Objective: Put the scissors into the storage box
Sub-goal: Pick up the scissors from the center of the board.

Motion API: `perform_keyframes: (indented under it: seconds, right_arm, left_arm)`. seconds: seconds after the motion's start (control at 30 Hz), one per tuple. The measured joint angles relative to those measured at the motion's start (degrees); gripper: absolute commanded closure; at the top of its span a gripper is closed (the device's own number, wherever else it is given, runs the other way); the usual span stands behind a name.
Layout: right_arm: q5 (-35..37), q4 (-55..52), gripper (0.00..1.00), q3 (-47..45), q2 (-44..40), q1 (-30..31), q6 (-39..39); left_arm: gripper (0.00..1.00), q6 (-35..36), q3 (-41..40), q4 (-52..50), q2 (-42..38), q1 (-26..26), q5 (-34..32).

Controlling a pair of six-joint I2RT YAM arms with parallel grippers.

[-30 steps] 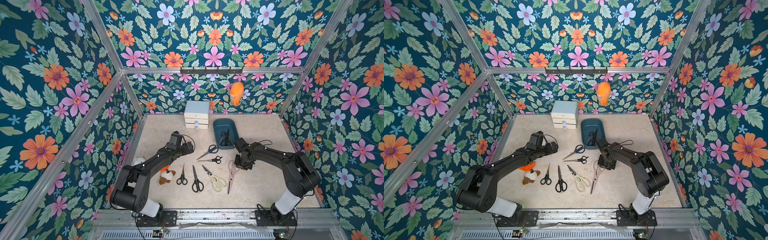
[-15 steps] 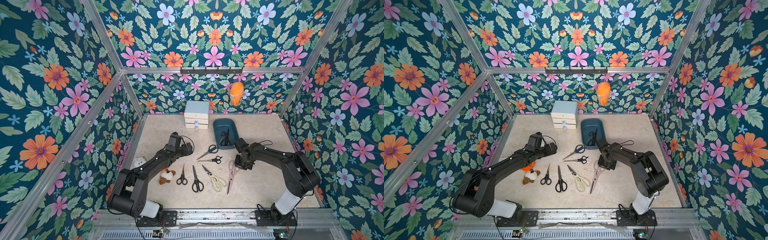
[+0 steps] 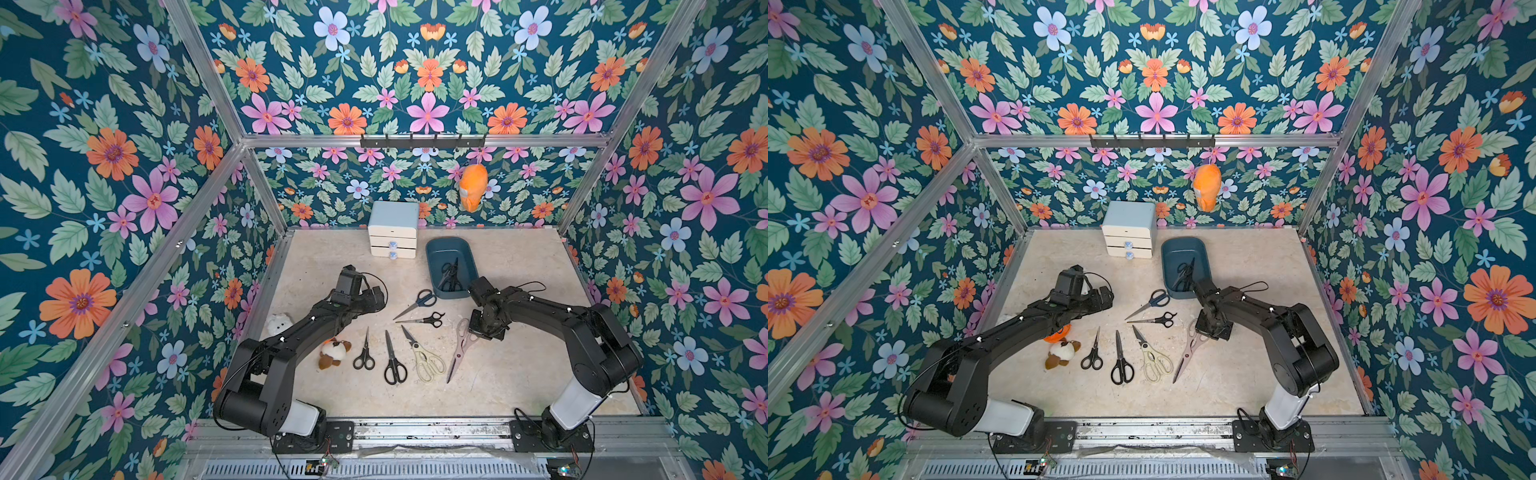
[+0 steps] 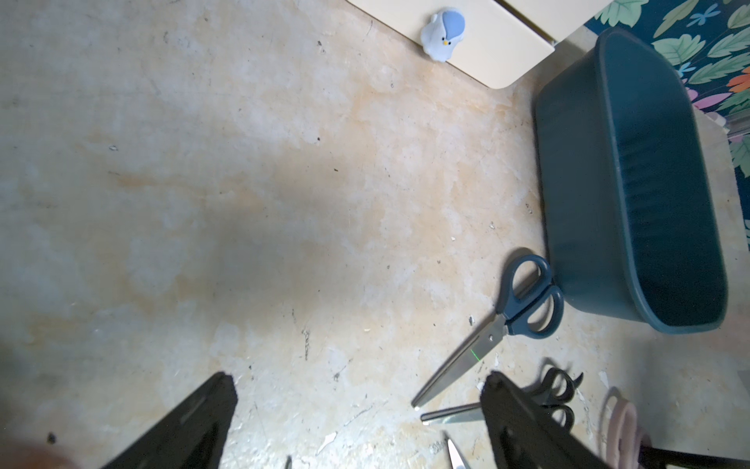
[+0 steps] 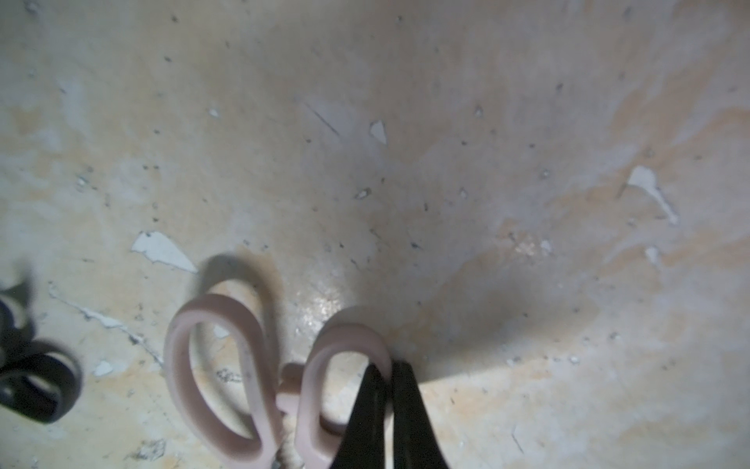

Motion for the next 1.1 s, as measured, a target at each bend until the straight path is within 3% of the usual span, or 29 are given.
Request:
perform_keyframes:
  seconds: [0.37,0.6,0.87,1.1]
  right_arm:
    - [2.71,-5.03,1.00,-1.03,-10.86,0.00,-2.14]
    - [4.83,-10.25,1.00,6.95,-13.73,-0.02,-3.45]
    - [5.68,-15.02,1.00,26.71,-5.29,-2.75,-8.94]
    - [4.42,-18.88,1.00,47.52,8.74,-7.32,-14.01]
  left_arm:
    - [0.01,0.17,2.16,0.66,4.24,0.02,2.73]
    - [0.01,0.20,3.80,1.05,5.95,0.02,4.00]
    - [0.01,0.31,4.11,1.03,5.68,0.02,3.87]
    - [0.01,0.87,4.00,0.35,4.63,0.02,1.14]
